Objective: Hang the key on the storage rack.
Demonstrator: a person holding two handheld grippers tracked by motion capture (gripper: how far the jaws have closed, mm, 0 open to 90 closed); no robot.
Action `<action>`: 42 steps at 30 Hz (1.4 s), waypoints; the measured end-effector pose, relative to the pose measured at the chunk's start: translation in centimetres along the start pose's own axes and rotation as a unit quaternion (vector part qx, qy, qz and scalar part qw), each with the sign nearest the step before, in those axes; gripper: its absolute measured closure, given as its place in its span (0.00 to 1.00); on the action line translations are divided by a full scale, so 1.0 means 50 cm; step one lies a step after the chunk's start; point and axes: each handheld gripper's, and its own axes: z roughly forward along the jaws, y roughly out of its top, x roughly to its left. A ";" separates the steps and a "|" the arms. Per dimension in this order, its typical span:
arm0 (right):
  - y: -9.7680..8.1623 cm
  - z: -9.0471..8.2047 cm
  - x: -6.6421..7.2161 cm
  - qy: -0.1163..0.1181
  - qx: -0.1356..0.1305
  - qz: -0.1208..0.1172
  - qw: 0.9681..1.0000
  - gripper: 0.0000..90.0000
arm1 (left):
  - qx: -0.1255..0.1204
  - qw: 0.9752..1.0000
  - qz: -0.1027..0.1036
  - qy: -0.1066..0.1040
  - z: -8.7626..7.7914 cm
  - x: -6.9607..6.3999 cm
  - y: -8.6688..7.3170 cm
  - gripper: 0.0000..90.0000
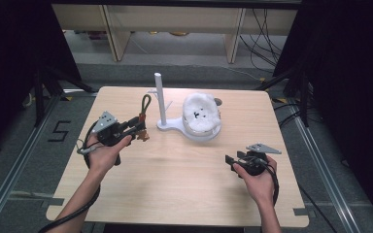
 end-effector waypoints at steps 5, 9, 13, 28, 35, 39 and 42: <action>0.000 0.000 -0.001 -0.001 0.000 0.000 1.000 0.49 | 0.001 1.000 -0.001 0.004 0.008 0.006 0.003 0.76; -0.001 0.001 -0.001 0.001 -0.002 0.001 1.000 0.49 | 0.002 1.000 -0.002 0.006 0.012 0.010 0.005 0.76; -0.001 0.002 -0.001 -0.006 -0.001 -0.001 1.000 0.49 | 0.003 1.000 -0.001 0.009 0.018 0.015 0.008 0.76; -0.001 0.000 -0.002 0.000 -0.001 0.002 1.000 0.48 | 0.002 1.000 0.005 0.018 0.033 0.025 0.025 0.76; -0.003 0.002 -0.001 0.002 0.004 -0.001 1.000 0.48 | 0.004 1.000 0.000 0.019 0.044 0.031 0.028 0.76; -0.003 -0.002 0.006 -0.005 0.016 0.021 1.000 0.48 | 0.006 1.000 -0.002 0.020 0.050 0.035 0.028 0.76; -0.002 -0.002 0.006 -0.005 0.016 0.022 1.000 0.48 | 0.007 1.000 -0.005 0.021 0.055 0.038 0.028 0.76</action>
